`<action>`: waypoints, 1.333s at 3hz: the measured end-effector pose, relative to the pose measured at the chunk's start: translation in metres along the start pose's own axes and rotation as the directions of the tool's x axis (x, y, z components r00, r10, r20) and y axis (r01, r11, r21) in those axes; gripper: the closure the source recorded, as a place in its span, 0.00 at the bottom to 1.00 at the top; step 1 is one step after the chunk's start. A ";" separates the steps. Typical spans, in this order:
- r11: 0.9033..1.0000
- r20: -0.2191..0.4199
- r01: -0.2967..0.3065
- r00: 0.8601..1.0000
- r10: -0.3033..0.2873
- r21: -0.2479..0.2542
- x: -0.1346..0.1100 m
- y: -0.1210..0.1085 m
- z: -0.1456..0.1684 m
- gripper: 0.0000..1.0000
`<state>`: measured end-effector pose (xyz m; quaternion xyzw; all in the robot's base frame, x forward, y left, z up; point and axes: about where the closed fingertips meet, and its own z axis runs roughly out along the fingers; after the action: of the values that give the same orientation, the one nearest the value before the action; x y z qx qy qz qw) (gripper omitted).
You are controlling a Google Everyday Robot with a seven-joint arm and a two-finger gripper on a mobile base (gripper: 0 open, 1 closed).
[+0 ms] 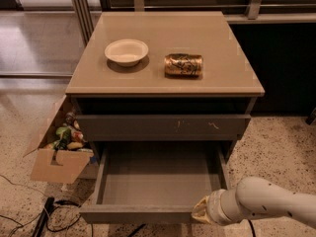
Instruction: Close middle drawer
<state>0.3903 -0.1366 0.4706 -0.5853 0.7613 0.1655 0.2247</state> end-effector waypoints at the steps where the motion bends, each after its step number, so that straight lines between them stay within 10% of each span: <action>1: 1.000 0.000 0.000 1.000 0.000 0.000 0.000 0.000 0.000 1.00; 3: 0.995 -0.001 0.036 0.999 -0.037 -0.094 -0.005 0.038 0.025 1.00; 4: 0.995 -0.001 0.037 0.999 -0.037 -0.096 -0.005 0.039 0.026 0.82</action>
Offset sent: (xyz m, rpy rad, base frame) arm -0.0365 0.0284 -0.0150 0.0034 0.0591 0.1007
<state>0.3575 -0.1090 0.4511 -0.6096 0.7419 0.1969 0.1982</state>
